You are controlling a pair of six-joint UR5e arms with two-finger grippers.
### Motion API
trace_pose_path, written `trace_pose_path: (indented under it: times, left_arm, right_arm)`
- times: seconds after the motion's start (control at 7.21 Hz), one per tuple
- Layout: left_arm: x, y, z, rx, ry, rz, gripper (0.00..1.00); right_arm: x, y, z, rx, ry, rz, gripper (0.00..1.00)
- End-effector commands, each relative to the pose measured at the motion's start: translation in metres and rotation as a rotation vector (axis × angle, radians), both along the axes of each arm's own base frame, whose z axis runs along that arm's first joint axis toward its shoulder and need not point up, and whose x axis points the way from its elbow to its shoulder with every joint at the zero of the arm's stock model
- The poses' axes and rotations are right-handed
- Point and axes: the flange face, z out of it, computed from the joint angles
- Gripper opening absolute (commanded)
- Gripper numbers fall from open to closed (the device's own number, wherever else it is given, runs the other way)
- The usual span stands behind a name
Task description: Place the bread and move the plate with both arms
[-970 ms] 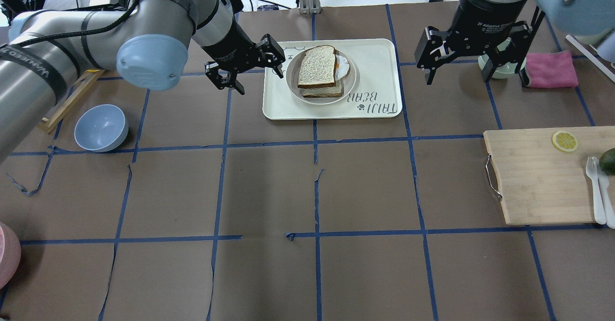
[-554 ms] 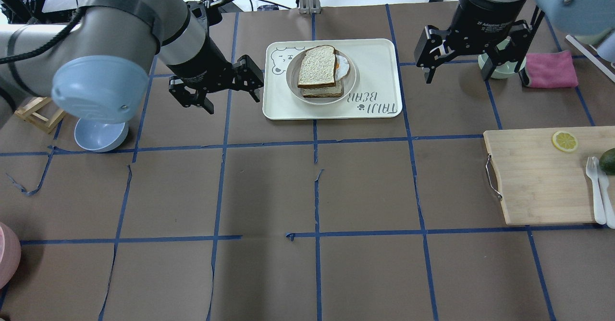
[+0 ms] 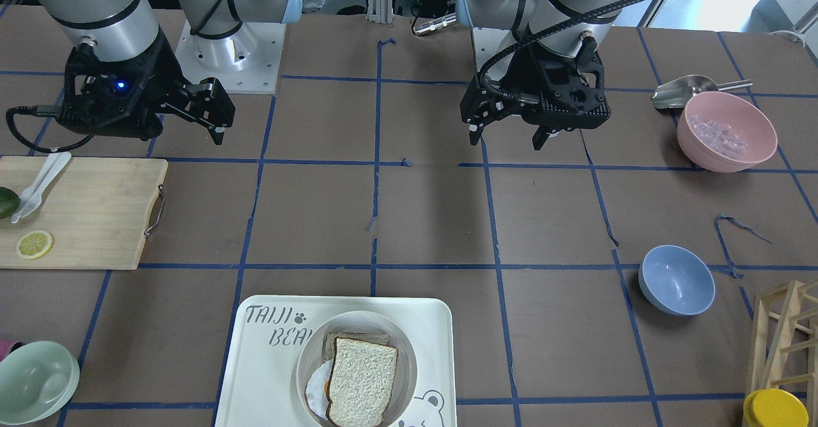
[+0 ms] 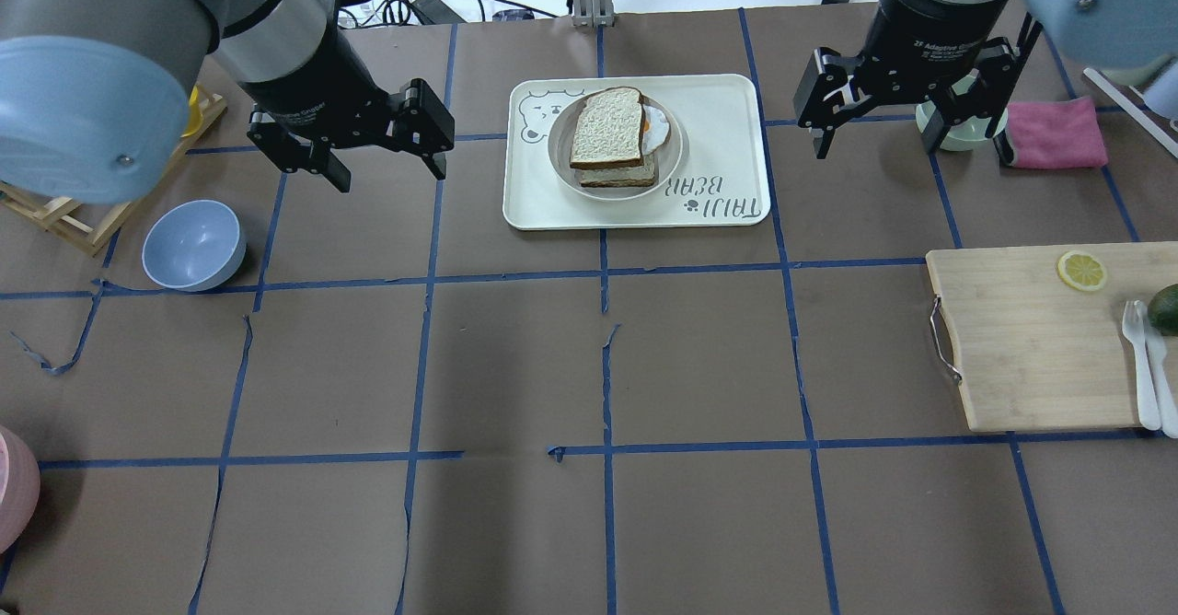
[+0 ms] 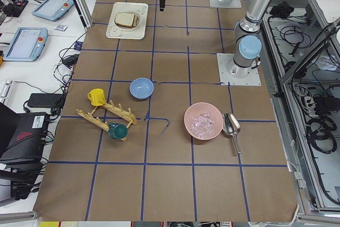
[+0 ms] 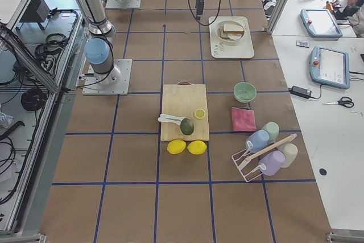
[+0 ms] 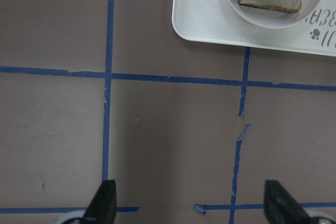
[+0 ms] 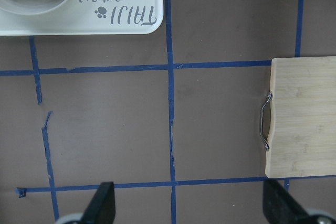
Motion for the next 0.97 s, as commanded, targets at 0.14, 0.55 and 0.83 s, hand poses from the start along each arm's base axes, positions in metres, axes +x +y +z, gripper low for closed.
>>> trace_pose_path:
  times: [0.14,0.55,0.83]
  left_arm:
    - [0.007,0.000,0.016,-0.030,-0.033,-0.085,1.00]
    - [0.014,-0.005,0.023,-0.061,-0.098,-0.077,1.00]
    - [0.014,-0.002,0.021,-0.056,-0.100,-0.076,1.00]
  right_arm:
    - [0.000,0.001,-0.001,0.008,0.005,-0.005,1.00]
    - [-0.001,0.001,-0.001,0.009,0.005,-0.005,1.00]
    - [0.000,0.001,-0.001,0.008,0.002,-0.006,1.00]
